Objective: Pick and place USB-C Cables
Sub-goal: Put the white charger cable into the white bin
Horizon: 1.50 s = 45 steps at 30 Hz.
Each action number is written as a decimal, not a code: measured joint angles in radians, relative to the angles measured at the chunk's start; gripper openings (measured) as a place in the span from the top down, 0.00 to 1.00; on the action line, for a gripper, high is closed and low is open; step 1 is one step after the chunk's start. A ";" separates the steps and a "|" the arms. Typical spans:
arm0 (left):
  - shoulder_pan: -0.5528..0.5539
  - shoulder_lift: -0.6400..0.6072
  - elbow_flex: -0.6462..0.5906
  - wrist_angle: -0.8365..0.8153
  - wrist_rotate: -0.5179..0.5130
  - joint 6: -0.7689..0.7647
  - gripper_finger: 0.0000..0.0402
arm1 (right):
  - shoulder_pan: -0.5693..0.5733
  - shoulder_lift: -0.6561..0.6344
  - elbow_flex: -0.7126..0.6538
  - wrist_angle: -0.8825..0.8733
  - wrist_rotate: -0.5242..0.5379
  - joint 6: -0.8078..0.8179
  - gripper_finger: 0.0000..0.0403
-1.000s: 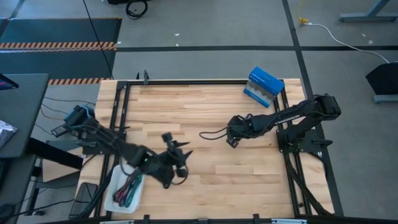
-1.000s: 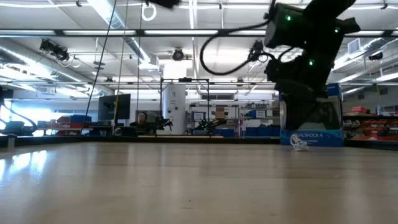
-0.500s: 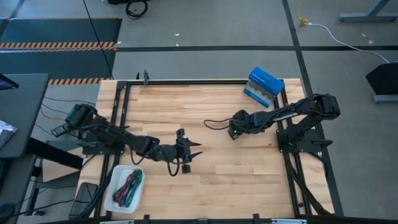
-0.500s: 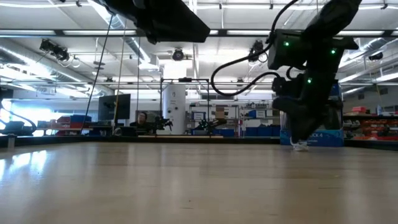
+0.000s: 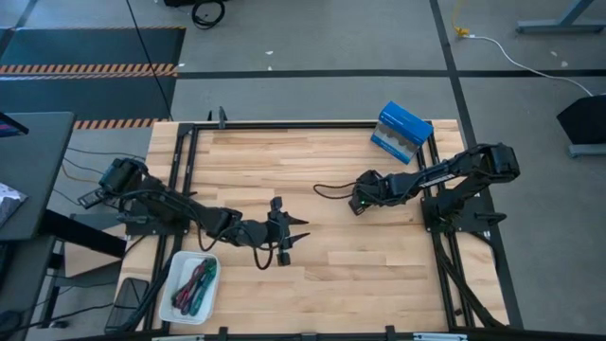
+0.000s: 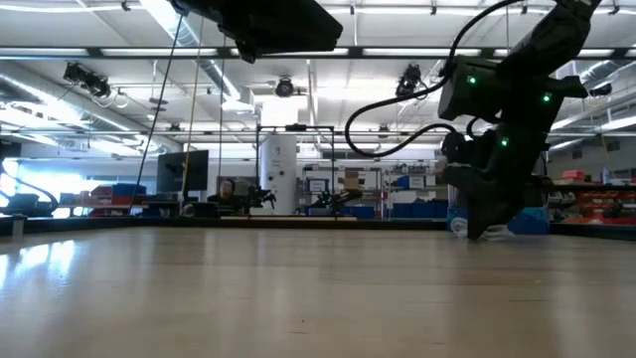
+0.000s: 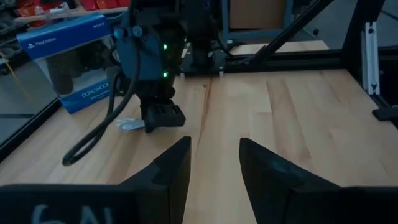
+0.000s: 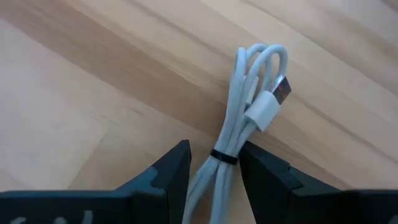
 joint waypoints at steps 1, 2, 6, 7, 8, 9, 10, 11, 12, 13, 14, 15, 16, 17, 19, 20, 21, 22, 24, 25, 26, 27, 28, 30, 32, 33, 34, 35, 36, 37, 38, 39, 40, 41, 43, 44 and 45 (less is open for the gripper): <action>0.000 0.000 0.000 0.006 0.000 0.000 0.64 | 0.004 0.000 0.000 0.002 0.002 -0.013 0.65; 0.000 0.000 0.000 0.011 0.000 0.000 0.64 | 0.008 0.000 0.000 0.004 0.002 -0.023 0.67; -0.004 0.000 0.000 0.021 0.000 0.000 0.64 | 0.020 0.001 0.000 0.014 0.002 -0.071 0.78; -0.007 0.000 0.000 0.020 0.000 0.000 0.64 | 0.024 0.002 0.000 0.017 0.002 -0.085 0.82; -0.010 0.000 0.000 0.020 0.000 0.000 0.64 | 0.029 0.002 0.000 0.019 0.003 -0.100 0.87; -0.014 0.000 0.000 0.020 0.000 0.000 0.64 | 0.035 0.002 -0.001 0.023 0.004 -0.119 0.90; -0.018 0.000 0.000 0.020 0.001 0.000 0.64 | 0.042 0.002 -0.002 0.029 0.008 -0.136 0.90; -0.020 0.000 0.000 0.020 0.001 0.000 0.64 | 0.049 0.003 -0.003 0.038 0.011 -0.151 0.90; -0.024 0.000 0.000 0.020 0.002 -0.001 0.64 | 0.056 0.003 -0.003 0.051 0.010 -0.157 0.90; -0.027 0.000 0.000 0.019 0.003 -0.005 0.64 | 0.063 0.004 -0.004 0.067 0.003 -0.165 0.90; -0.030 0.000 0.000 0.017 0.002 -0.012 0.64 | 0.071 0.004 -0.004 0.083 -0.007 -0.172 0.90; -0.031 0.000 0.000 0.010 0.002 -0.023 0.64 | 0.079 0.005 -0.004 0.100 -0.016 -0.182 0.90; -0.031 0.000 0.000 0.001 0.002 -0.030 0.64 | 0.089 0.005 -0.004 0.119 -0.023 -0.199 0.90; -0.031 0.000 0.001 -0.009 0.003 -0.037 0.64 | 0.100 0.006 -0.005 0.145 -0.032 -0.215 0.90; -0.028 0.000 0.001 -0.028 0.003 -0.054 0.64 | 0.125 0.007 -0.006 0.223 -0.044 -0.261 0.90; -0.026 0.000 0.001 -0.037 0.003 -0.058 0.64 | 0.139 0.007 -0.006 0.271 -0.044 -0.288 0.90; -0.023 0.000 0.001 -0.043 0.003 -0.060 0.64 | 0.154 0.007 -0.005 0.322 -0.045 -0.313 0.90; -0.021 0.000 0.001 -0.048 0.002 -0.061 0.64 | 0.169 0.007 -0.005 0.365 -0.045 -0.339 0.90; -0.021 0.000 0.001 -0.049 -0.028 -0.058 0.64 | 0.200 0.007 -0.005 0.454 -0.052 -0.387 0.90; -0.022 -0.001 0.001 -0.049 -0.056 -0.054 0.64 | 0.215 0.006 -0.005 0.494 -0.066 -0.414 0.90; -0.023 -0.001 0.001 -0.050 -0.086 -0.053 0.64 | 0.231 0.003 -0.004 0.531 -0.078 -0.440 0.90; -0.025 -0.001 0.001 -0.054 -0.118 -0.053 0.64 | 0.246 0.000 -0.004 0.563 -0.087 -0.461 0.90; -0.028 -0.001 0.001 -0.060 -0.142 -0.054 0.64 | 0.262 -0.004 -0.004 0.591 -0.093 -0.481 0.90; -0.031 -0.001 0.001 -0.073 -0.170 -0.054 0.63 | 0.291 -0.019 -0.004 0.633 -0.103 -0.514 0.90; -0.032 -0.001 0.001 -0.090 -0.171 -0.078 0.61 | 0.321 -0.039 -0.004 0.675 -0.119 -0.551 0.90; -0.032 -0.002 0.001 -0.106 -0.170 -0.100 0.59 | 0.333 -0.051 -0.004 0.689 -0.127 -0.566 0.90; -0.030 -0.002 0.001 -0.121 -0.166 -0.118 0.57 | 0.345 -0.064 -0.003 0.701 -0.132 -0.579 0.90; -0.028 -0.002 0.001 -0.133 -0.161 -0.136 0.55 | 0.356 -0.076 -0.003 0.716 -0.132 -0.590 0.90; -0.027 -0.002 0.001 -0.140 -0.157 -0.152 0.52 | 0.365 -0.087 -0.003 0.734 -0.133 -0.599 0.90; -0.027 -0.002 0.001 -0.140 -0.155 -0.164 0.49 | 0.373 -0.100 -0.003 0.744 -0.133 -0.612 0.90; -0.026 -0.002 0.001 -0.140 -0.154 -0.173 0.46 | 0.378 -0.111 -0.003 0.759 -0.133 -0.621 0.90; -0.026 -0.002 0.001 -0.141 -0.154 -0.177 0.44 | 0.381 -0.121 -0.003 0.772 -0.134 -0.629 0.90; -0.026 -0.002 0.001 -0.141 -0.153 -0.179 0.41 | 0.383 -0.131 -0.003 0.779 -0.139 -0.639 0.90; -0.026 -0.002 0.001 -0.139 -0.152 -0.183 0.38 | 0.383 -0.138 -0.003 0.791 -0.150 -0.647 0.90; -0.026 -0.002 0.001 -0.121 -0.119 -0.185 0.33 | 0.383 -0.149 -0.003 0.815 -0.163 -0.658 0.90; -0.024 -0.002 0.001 -0.106 -0.089 -0.185 0.31 | 0.382 -0.151 -0.003 0.829 -0.171 -0.668 0.90; -0.021 -0.002 0.001 -0.084 -0.054 -0.180 0.29 | 0.382 -0.151 -0.003 0.842 -0.179 -0.676 0.90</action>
